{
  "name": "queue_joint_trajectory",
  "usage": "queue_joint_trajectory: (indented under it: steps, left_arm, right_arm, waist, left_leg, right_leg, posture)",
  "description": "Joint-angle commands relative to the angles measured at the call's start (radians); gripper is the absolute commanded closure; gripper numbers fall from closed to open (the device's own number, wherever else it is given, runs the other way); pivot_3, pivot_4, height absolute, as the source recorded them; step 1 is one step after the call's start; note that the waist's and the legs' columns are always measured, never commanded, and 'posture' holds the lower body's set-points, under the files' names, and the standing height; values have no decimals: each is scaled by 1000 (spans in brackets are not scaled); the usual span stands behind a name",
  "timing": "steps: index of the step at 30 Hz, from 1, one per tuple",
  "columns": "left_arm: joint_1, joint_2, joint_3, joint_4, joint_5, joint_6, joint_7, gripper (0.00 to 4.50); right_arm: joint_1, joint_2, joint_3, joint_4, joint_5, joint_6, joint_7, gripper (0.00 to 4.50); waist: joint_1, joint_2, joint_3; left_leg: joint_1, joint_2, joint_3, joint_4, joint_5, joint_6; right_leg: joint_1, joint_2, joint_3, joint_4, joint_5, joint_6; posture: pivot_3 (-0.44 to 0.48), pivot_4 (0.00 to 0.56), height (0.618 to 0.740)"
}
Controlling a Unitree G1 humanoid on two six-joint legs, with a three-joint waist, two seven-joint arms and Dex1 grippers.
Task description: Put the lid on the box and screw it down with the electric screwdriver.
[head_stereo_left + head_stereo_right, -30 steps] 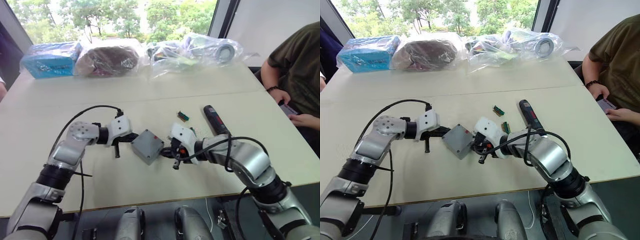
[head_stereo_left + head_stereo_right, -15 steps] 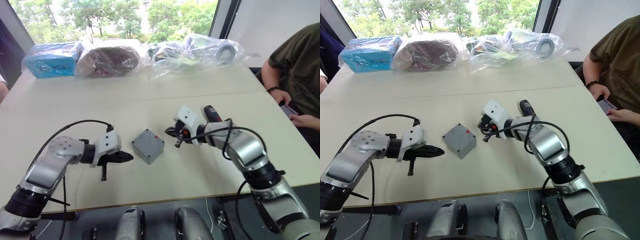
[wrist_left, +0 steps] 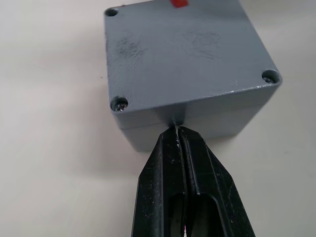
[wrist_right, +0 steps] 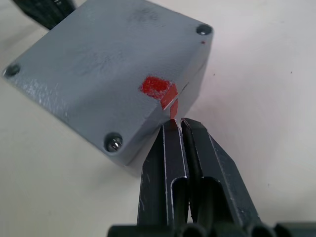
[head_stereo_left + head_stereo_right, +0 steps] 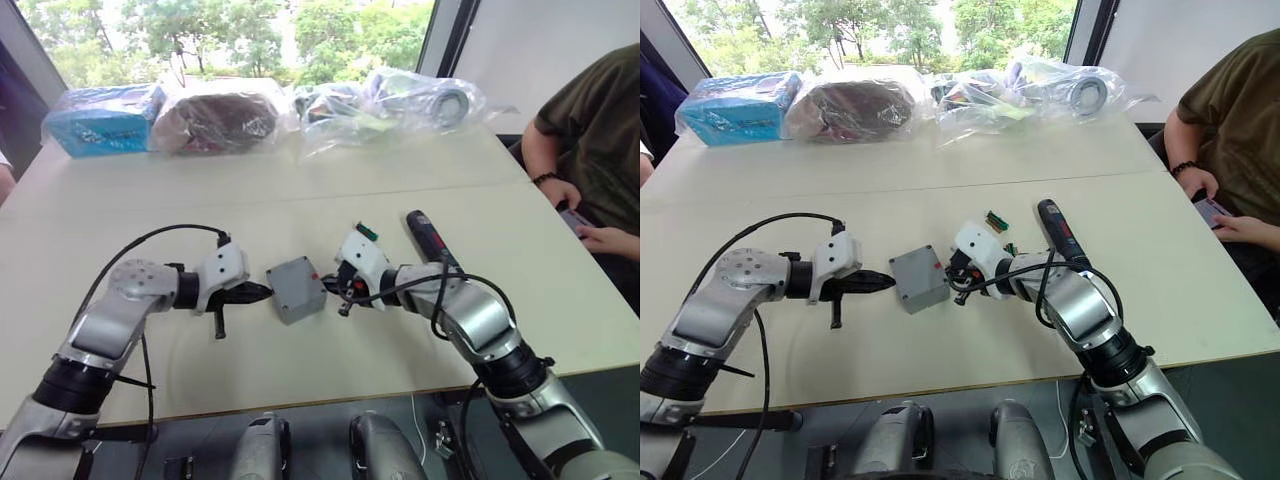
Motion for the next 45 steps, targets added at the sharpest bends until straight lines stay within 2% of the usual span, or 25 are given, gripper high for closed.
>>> queue_joint_trajectory:
  steps: [1, 6, 12, 16, 20, 23, 28, 32, 37, 45]
  left_arm:
    - [-38, -18, -7, 11, 12, -45, 3, 4500]
    - [-67, -40, -6, 33, 9, -45, -2, 4500]
    - [-56, -22, 3, 24, 10, -50, -20, 4500]
    - [-35, 33, 59, -54, -62, 18, -62, 4500]
    - [-66, 63, 129, -127, -156, 111, -60, 4500]
    - [-110, 49, 153, -149, -185, 138, -28, 4500]
    - [-186, 8, 137, -170, -195, 170, 34, 4500]
    - [-200, -12, 123, -179, -191, 170, 53, 4500]
    - [-197, -18, 120, -187, -188, 173, 68, 4500]
    - [-193, -12, 123, -187, -186, 172, 71, 4500]
  right_arm:
    - [4, 12, -20, -78, 28, 18, 3, 4411]
    - [9, 21, -41, -101, 30, 51, -11, 4411]
    - [6, 18, -51, -123, 28, 67, -17, 4411]
    - [-11, -6, -103, -109, -16, 14, -57, 4411]
    - [-61, 10, -197, -7, -29, -58, -109, 4411]
    - [-99, 10, -210, 101, -46, -116, -108, 3734]
    - [-183, 41, -207, 345, -84, -238, -106, 1731]
    - [-245, 72, -218, 548, -106, -350, -97, 1731]
    - [-303, 98, -238, 723, -111, -431, -84, 1731]
    - [-362, 119, -246, 890, -143, -517, -66, 1731]
  waist:
    - [1, 0, 0]
    - [1, 0, 0]
    - [0, 0, 0]
    - [-1, 0, 0]
    - [0, 0, 0]
    - [1, 0, 0]
    - [-3, 0, 0]
    - [-6, 0, 0]
    - [-6, 0, 0]
    - [-5, 0, 0]
  left_leg:
    - [0, 0, 0, 0, 0, 0]
    - [0, 0, 0, 0, 0, 0]
    - [0, 0, 0, 0, 0, 0]
    - [0, 0, 0, 0, 0, 0]
    - [0, 0, 0, 0, 0, 0]
    - [0, 0, 0, 0, 0, 0]
    - [0, 0, 1, 0, 0, 0]
    - [1, 0, 1, 0, 0, 0]
    - [0, 0, 1, -1, 0, -1]
    - [1, 0, 1, 0, 1, -1]
  right_leg:
    - [0, 0, 0, 0, 0, 0]
    - [0, 0, 0, 0, 0, 0]
    - [0, 0, 0, 0, 0, 0]
    - [0, 0, 0, 0, 0, 0]
    - [0, 0, 0, 0, 0, 0]
    - [0, 0, 0, 0, 0, 0]
    - [1, 0, 0, 0, 0, 0]
    - [0, 1, 0, 0, 0, 0]
    - [0, 1, 0, 0, 0, 0]
    - [0, 1, 1, 0, 0, 0]
  posture:
    - [0, 150, 740]
    - [0, 150, 740]
    - [0, 150, 740]
    - [0, 150, 740]
    - [0, 150, 740]
    - [0, 150, 740]
    - [0, 150, 740]
    - [0, 150, 740]
    - [0, 150, 740]
    - [0, 150, 740]
